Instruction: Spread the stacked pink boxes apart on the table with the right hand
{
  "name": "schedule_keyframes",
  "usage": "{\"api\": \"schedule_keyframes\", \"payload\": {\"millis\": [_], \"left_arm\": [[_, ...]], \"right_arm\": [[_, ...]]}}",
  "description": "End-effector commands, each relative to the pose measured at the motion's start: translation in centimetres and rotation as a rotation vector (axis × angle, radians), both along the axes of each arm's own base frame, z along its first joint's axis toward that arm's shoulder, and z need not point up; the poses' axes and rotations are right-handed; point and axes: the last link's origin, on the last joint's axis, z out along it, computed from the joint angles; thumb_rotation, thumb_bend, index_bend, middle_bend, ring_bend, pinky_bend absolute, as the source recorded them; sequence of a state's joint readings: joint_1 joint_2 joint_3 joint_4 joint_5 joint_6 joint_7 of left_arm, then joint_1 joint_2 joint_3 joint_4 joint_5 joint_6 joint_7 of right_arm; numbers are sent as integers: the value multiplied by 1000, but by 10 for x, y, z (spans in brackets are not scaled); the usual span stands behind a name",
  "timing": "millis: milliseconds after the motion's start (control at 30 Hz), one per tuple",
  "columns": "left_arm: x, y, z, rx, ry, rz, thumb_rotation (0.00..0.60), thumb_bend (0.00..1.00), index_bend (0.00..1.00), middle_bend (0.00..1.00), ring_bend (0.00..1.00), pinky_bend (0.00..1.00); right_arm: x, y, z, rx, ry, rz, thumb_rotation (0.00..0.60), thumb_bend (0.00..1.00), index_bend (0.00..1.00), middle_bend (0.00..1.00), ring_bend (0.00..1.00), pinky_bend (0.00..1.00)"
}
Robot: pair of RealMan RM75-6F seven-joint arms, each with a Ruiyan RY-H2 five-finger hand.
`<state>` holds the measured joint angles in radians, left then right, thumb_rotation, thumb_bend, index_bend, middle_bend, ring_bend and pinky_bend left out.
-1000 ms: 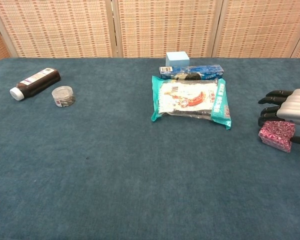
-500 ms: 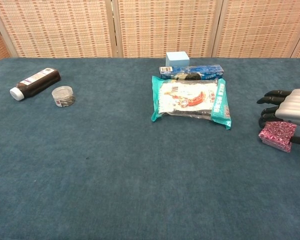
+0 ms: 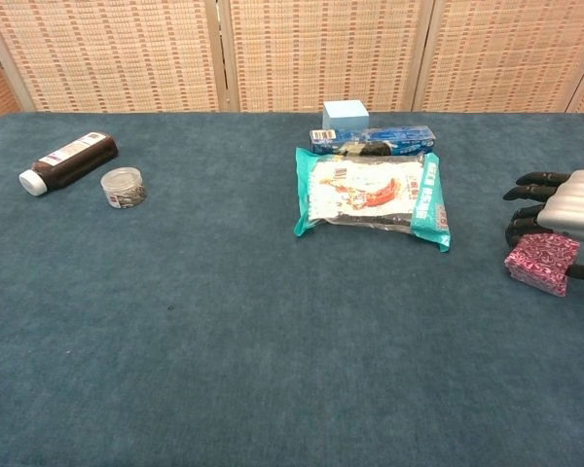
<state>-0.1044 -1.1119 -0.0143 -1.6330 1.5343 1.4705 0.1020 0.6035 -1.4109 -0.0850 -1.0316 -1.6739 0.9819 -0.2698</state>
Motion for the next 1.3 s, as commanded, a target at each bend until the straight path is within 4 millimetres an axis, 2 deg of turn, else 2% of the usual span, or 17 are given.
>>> {"api": "schedule_keyframes", "payload": {"millis": [33, 300, 500, 633, 833, 967, 1033, 1100, 1200, 1267, 1300], "left_arm": [[0, 0, 0, 0, -1, 0, 600, 458, 0, 0, 0, 127], [1, -2, 1, 4, -2, -4, 600, 459, 0, 0, 0, 127], [2, -3, 2, 4, -6, -6, 600, 460, 0, 0, 0, 127], [2, -3, 1, 0, -5, -10, 600, 459, 0, 0, 0, 127], [3, -5, 3, 5, -10, -17, 600, 460, 0, 0, 0, 127], [2, -6, 3, -2, -10, -18, 600, 459, 0, 0, 0, 128], [2, -6, 4, -1, -12, -18, 600, 459, 0, 0, 0, 127], [1, -6, 5, 0, -14, -16, 600, 459, 0, 0, 0, 127], [0, -6, 5, -1, -16, -13, 600, 459, 0, 0, 0, 127], [0, -6, 5, -2, -16, -11, 600, 459, 0, 0, 0, 127], [-1, -5, 5, -2, -16, -10, 600, 459, 0, 0, 0, 127]], "right_arm": [[2, 1, 3, -7, -9, 11, 600, 286, 500, 361, 73, 0], [12, 13, 16, -20, -47, 67, 600, 286, 530, 373, 82, 0], [32, 33, 16, 12, -90, 133, 600, 285, 536, 379, 86, 0], [50, 44, 2, 66, -101, 173, 600, 286, 536, 379, 86, 0], [78, 52, -37, 152, -97, 216, 600, 286, 532, 379, 86, 0], [88, 54, -57, 180, -79, 229, 600, 285, 513, 379, 86, 0], [89, 54, -63, 184, -71, 225, 600, 286, 477, 379, 86, 0], [90, 55, -66, 186, -67, 224, 600, 286, 347, 338, 85, 0], [88, 56, -65, 173, -51, 218, 600, 283, 85, 160, 26, 0], [87, 57, -63, 166, -43, 209, 600, 278, 7, 77, 0, 0], [87, 58, -61, 163, -41, 205, 600, 275, 0, 50, 0, 0]]}}
